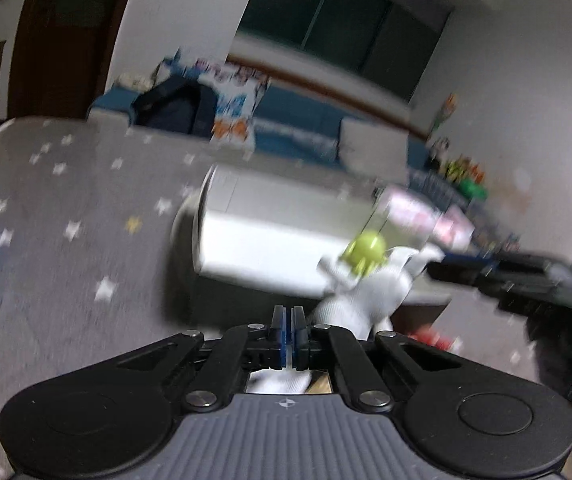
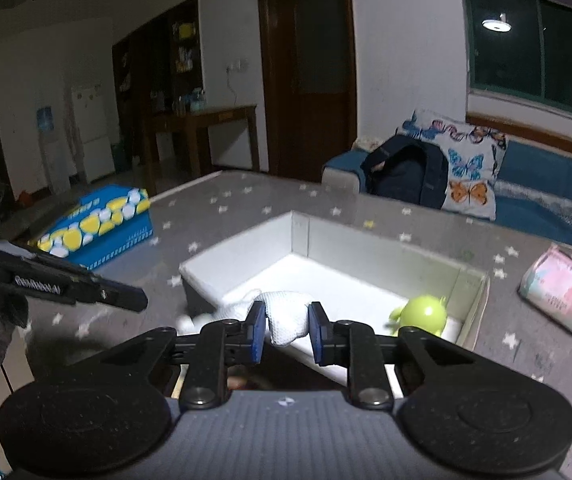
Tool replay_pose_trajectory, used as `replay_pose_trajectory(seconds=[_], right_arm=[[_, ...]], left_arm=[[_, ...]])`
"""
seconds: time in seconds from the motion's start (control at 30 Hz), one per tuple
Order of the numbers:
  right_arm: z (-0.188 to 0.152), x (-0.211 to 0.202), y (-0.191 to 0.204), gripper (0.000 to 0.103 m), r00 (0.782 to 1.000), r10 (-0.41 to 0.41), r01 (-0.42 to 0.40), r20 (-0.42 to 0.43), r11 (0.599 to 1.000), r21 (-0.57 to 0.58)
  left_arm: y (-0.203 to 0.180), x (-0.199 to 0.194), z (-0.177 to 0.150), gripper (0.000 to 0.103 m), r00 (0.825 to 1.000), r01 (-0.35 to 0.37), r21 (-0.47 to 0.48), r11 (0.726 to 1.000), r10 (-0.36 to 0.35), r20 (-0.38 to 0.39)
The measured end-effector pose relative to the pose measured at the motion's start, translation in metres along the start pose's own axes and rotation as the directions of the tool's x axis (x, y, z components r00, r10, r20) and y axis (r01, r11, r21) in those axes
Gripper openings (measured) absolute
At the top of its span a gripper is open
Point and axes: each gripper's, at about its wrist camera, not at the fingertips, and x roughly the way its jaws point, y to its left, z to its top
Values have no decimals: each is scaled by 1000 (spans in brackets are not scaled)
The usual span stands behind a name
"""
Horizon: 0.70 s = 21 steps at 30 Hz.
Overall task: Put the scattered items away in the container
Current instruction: 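Lift the white rabbit with both grippers and carry it over the box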
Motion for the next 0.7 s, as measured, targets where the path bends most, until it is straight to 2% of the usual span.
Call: replay_pose_trajectory(seconds=[0.17,0.3,0.37,0.47,0.6,0.7], right_arm=[[17,-1,-12,19,999,-20,19,37,999,30],[29,-3,-12,19,997,-21,20,71,1000,11],[34,-1,-12,19,997,-23,23,79,1000,4],[38,6,-13,19,997,-26,26,77,1000,5],[40,14,-15,19,997,-31,30,67,999,12],[38,18,-15,19,998,-34,33,58,999,18]], left_arm=[[-14,6,28,2,996,66,24,998,-67,55],[-25,15,24,4,993,111,70,991,-113,25],[-30,20,16,8,995,103,106,989,-104,3],[-33,25,3,23,994,104,135,985,-101,-32],[-36,31,-14,25,993,102,170,980,-88,-84],[-41,37,-25,26,992,77,216,973,-52,-116]])
